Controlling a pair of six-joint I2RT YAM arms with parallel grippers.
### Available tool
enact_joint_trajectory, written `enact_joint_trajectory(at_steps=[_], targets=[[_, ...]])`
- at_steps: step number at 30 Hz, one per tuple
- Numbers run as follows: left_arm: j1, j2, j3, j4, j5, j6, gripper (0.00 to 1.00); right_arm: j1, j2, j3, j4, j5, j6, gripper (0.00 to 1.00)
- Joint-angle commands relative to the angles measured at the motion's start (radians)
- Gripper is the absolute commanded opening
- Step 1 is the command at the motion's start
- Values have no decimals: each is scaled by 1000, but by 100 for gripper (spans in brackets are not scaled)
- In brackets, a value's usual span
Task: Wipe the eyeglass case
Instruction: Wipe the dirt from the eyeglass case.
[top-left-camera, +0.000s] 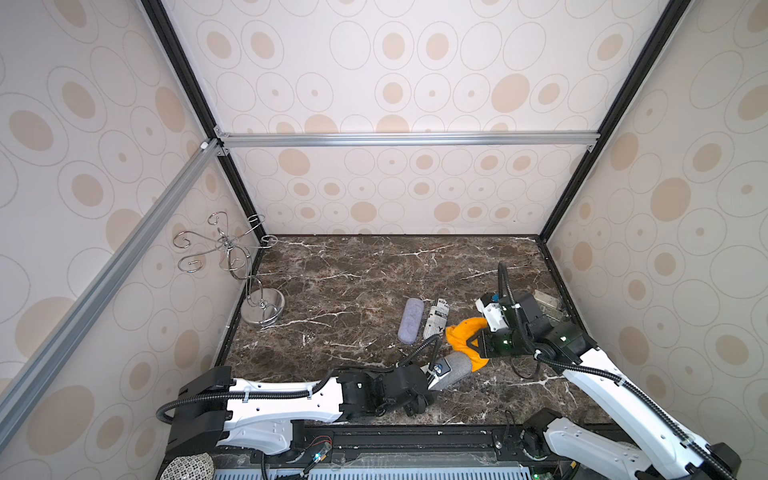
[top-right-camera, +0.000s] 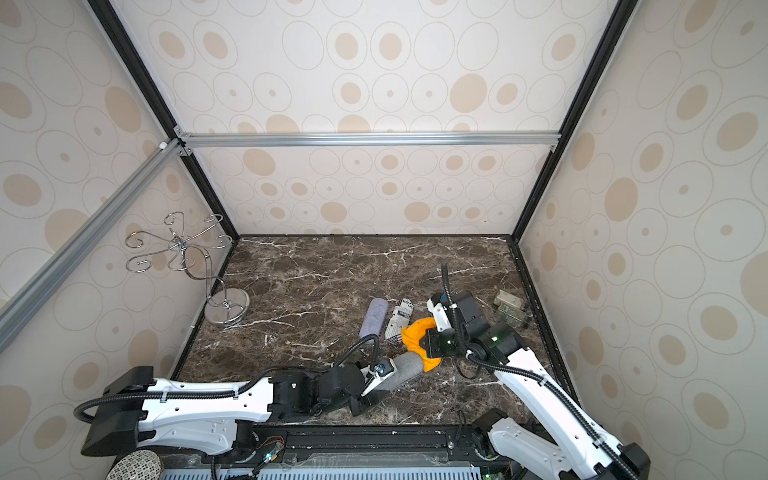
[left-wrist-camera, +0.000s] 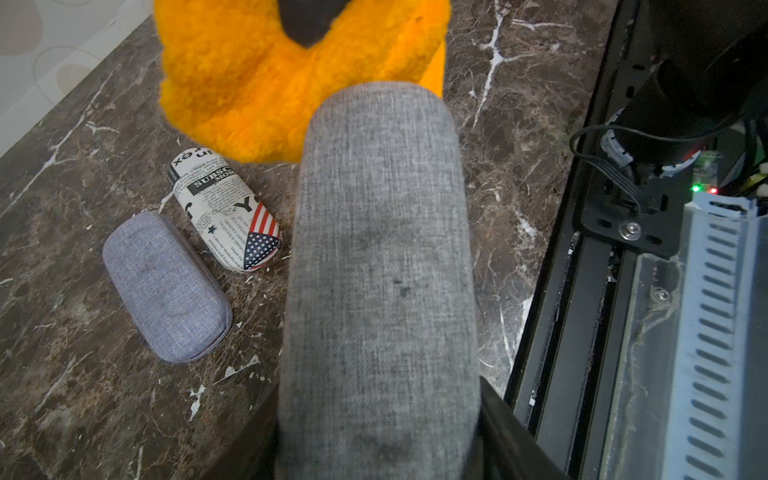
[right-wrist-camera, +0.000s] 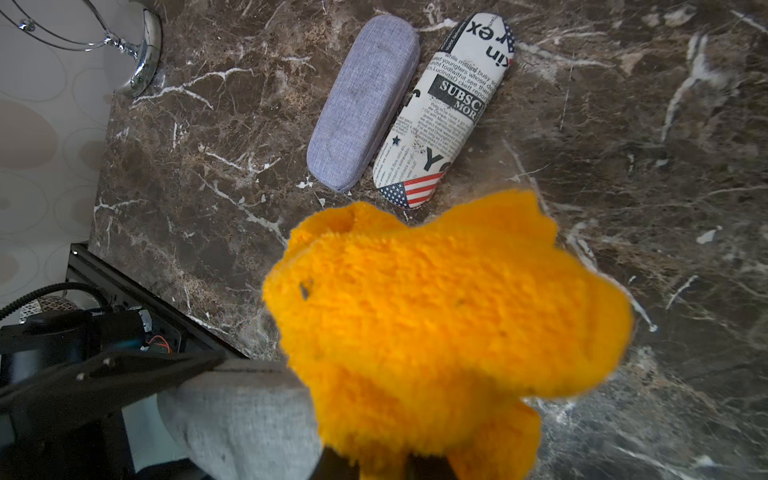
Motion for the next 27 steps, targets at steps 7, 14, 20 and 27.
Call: enact_joint_trajectory(at_steps=[7,14,20,27], targets=[[275,-95,-97,-49,-80,-320,40,0,-106,-51,-66,-143,-13,0],[437,-104,-176,-89,-129,-516,39,27,-73,-58,9,-207,-7,0],[505,-95,-255,-24,-129,-580,40,146,-73,-68,77,-119,30,0],[522,0,-275,13,-130,-610,43,205,-20,-75,131,-65,57,0]])
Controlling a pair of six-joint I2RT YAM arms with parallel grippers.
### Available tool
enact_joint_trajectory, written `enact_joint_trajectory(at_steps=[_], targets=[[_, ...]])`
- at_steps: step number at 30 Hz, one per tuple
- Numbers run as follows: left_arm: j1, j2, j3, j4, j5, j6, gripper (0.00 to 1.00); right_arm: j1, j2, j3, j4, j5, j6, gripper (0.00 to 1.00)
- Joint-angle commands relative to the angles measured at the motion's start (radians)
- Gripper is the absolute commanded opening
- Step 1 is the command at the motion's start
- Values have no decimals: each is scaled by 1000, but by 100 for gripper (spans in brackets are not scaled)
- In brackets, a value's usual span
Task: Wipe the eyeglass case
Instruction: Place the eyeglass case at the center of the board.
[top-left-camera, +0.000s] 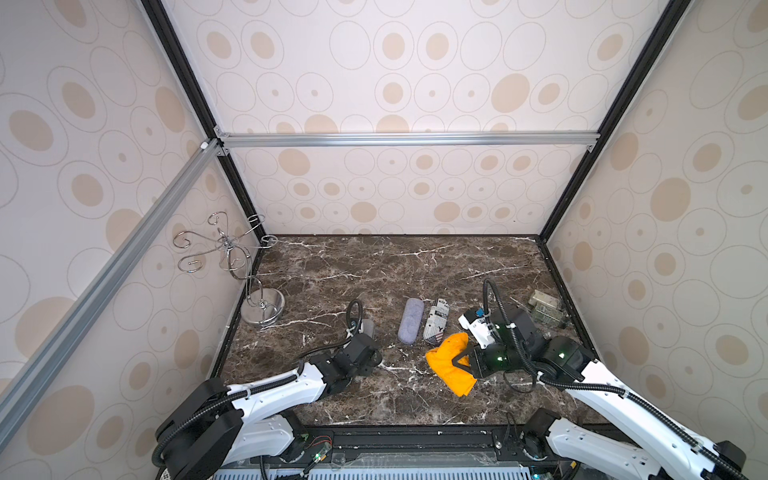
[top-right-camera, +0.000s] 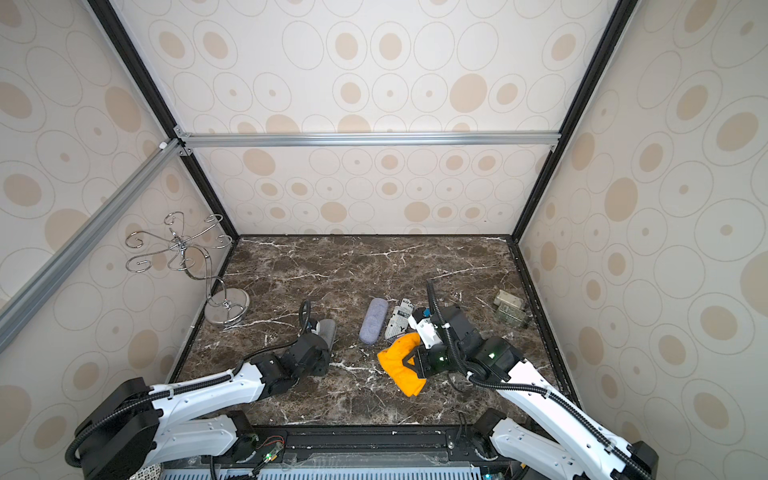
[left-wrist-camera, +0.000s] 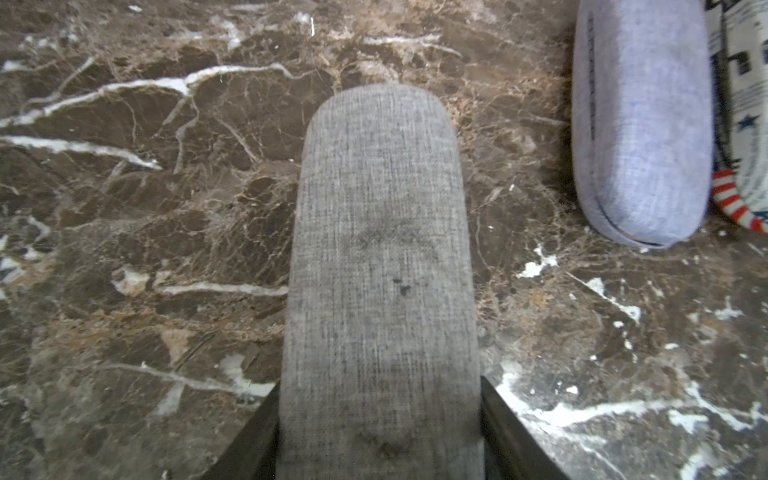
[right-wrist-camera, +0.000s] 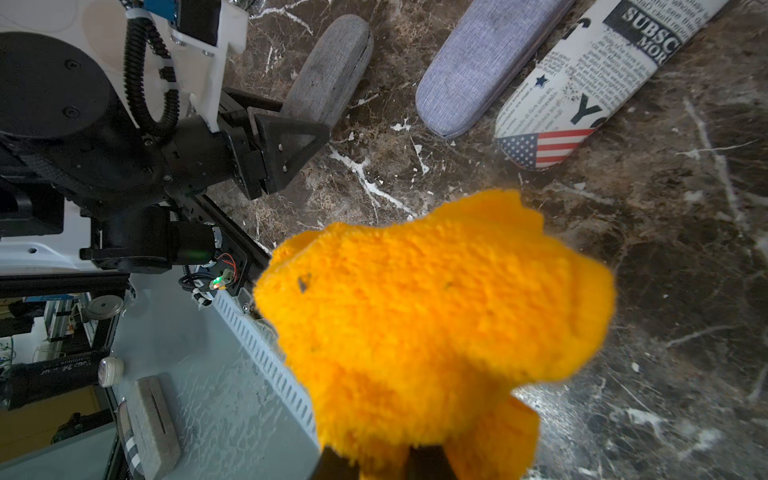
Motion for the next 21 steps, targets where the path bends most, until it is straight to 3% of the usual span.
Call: enact_joint_trajectory(at_steps=[1,21], targets=[[11,24,-9,52,-33,-60,43,18,14,-12,44,37,21,0],[16,40,-66,86,-2,-82,69,19,18,-30,67,52,27,0]])
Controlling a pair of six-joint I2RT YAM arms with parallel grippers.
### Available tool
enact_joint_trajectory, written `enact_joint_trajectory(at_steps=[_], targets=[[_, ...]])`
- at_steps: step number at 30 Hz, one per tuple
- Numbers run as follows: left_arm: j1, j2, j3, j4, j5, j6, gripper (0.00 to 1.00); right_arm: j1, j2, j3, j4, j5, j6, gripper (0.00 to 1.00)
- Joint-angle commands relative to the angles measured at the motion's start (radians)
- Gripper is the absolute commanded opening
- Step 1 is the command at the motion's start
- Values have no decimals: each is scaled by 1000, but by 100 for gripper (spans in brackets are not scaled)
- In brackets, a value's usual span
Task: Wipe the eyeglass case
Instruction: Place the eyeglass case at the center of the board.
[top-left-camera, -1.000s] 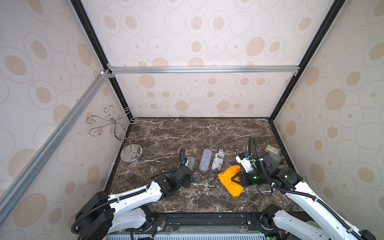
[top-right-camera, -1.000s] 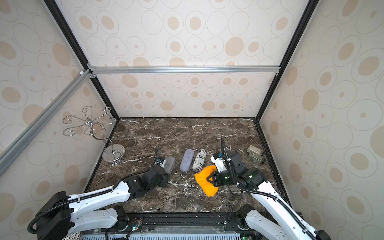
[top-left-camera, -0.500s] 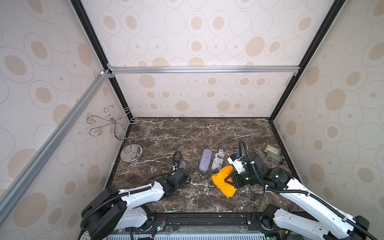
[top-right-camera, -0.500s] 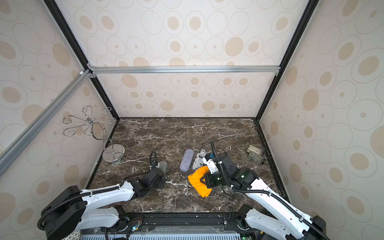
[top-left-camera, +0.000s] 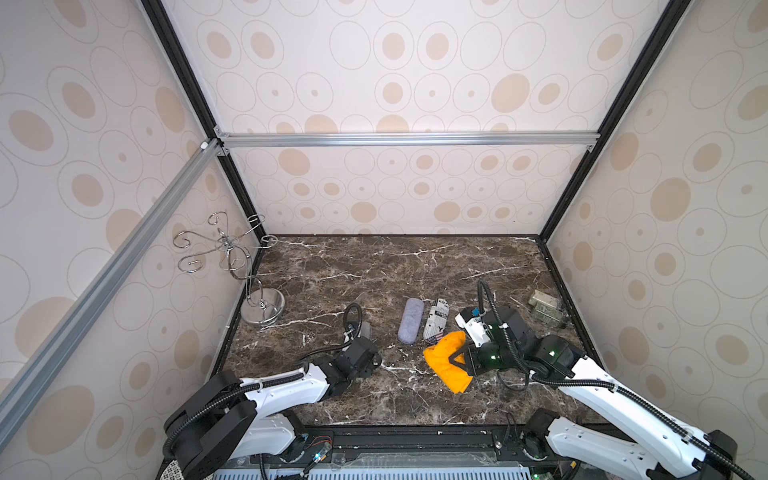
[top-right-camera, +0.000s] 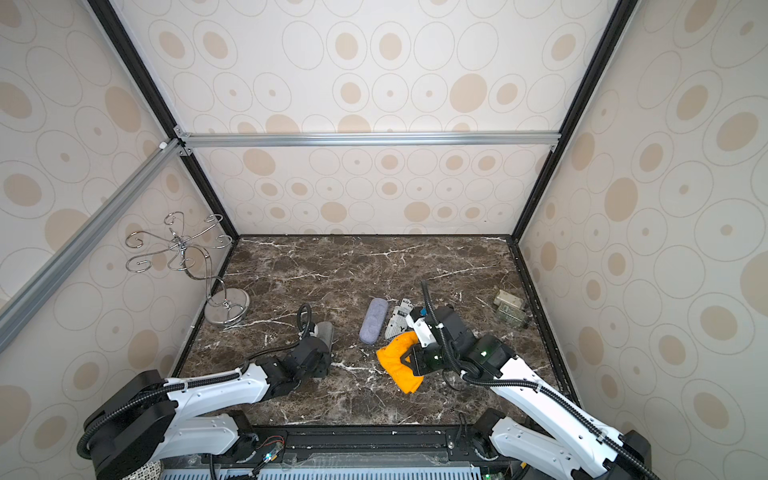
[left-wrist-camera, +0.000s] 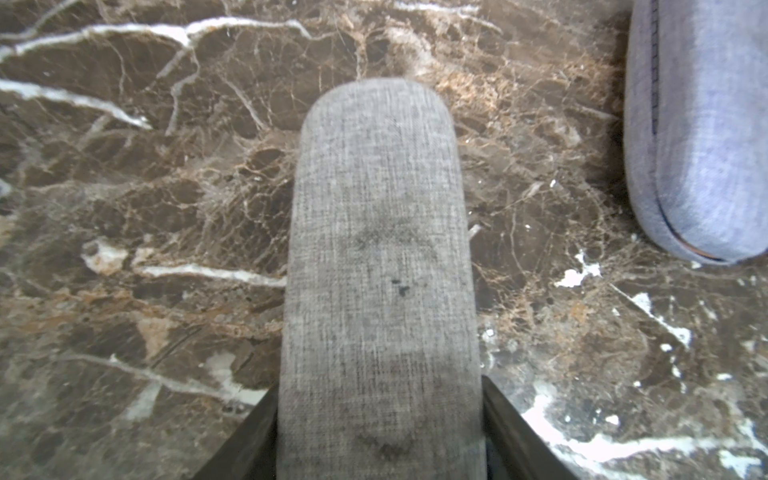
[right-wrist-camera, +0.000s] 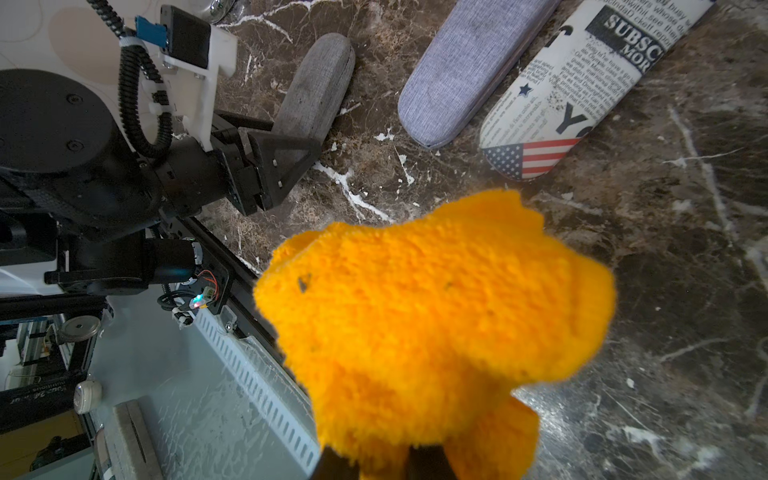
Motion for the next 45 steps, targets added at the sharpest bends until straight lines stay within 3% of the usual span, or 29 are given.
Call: enact_joint_trajectory(at_steps=[1,15,28,45], targets=[[10,-1,-15,-1,6,-27,70,8,-6,-5,13,9,5,0],[-24,-146,-58,-76,187,-40,91,8,-12,-22,12,27,13,0],[-49,-70,31,23,368,-26,79,7,-15,-29,10,38,18,0],[15,167,224,85,358,105,82,7,-22,-51,-7,76,11,0]])
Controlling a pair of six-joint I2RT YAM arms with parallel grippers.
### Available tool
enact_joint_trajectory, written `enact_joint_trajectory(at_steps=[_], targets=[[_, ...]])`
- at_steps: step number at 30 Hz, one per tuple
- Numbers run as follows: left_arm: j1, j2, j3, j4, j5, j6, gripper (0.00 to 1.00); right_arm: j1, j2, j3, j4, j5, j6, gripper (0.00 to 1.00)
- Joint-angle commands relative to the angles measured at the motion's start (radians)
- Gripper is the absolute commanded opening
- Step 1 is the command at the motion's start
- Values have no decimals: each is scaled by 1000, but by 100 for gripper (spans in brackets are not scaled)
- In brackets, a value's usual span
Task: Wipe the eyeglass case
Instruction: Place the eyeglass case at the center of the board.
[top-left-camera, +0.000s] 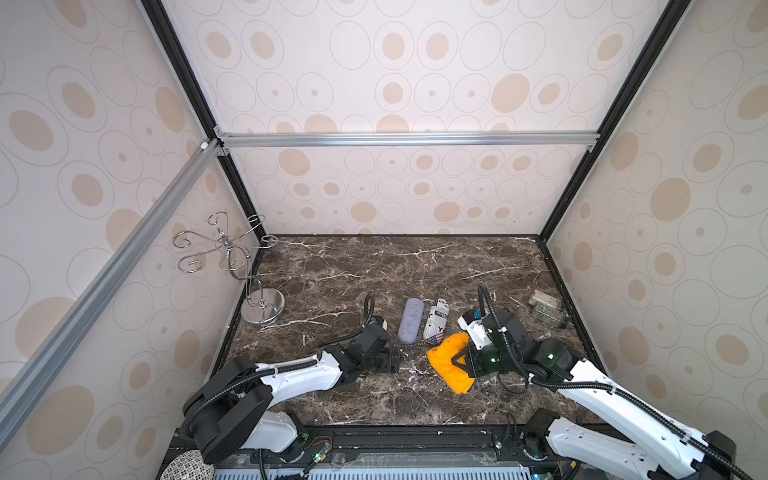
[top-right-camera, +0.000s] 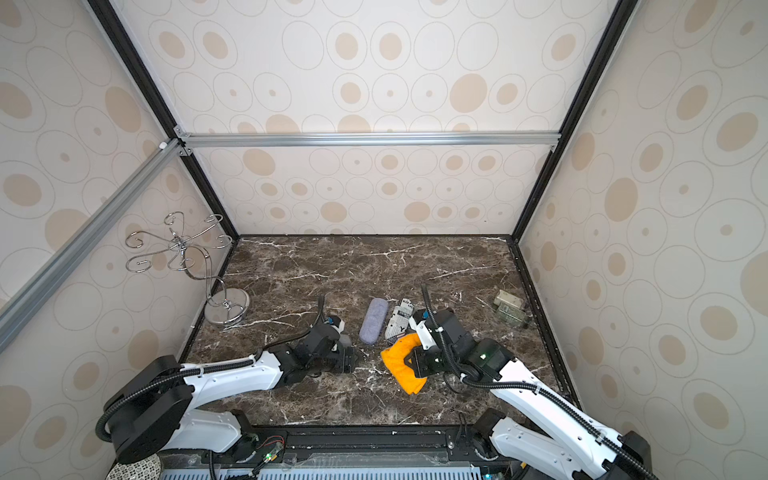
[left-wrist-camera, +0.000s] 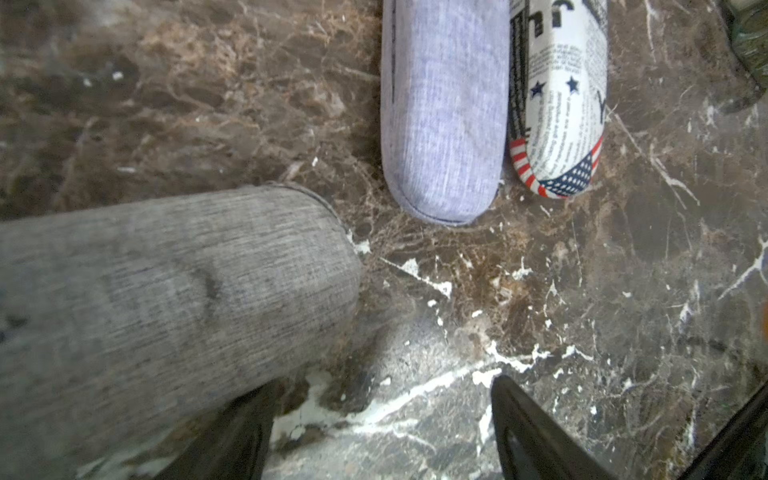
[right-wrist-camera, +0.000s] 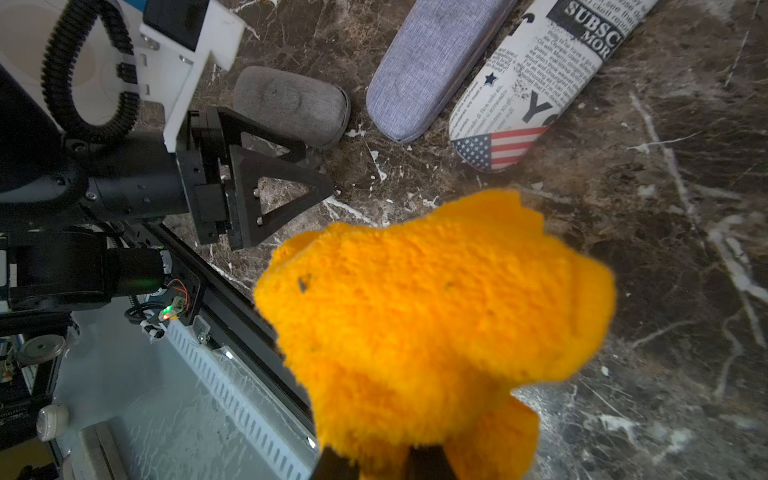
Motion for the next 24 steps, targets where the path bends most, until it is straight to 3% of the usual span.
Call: enact_joint_trajectory(at_steps=[1,11,16,24], targets=[[23,40,66,17,-2,65,82,4,-6,-12,-13,18,0,0],[49,25,115,-23,-4,143,82,5,8,-19,-2,24,0,0],[56,-83,97,-112,-102,230,82,5,17,-18,10,18,0,0],[170,-185,67,-217,-161,309,87,5,35,-15,28,4,9,0]])
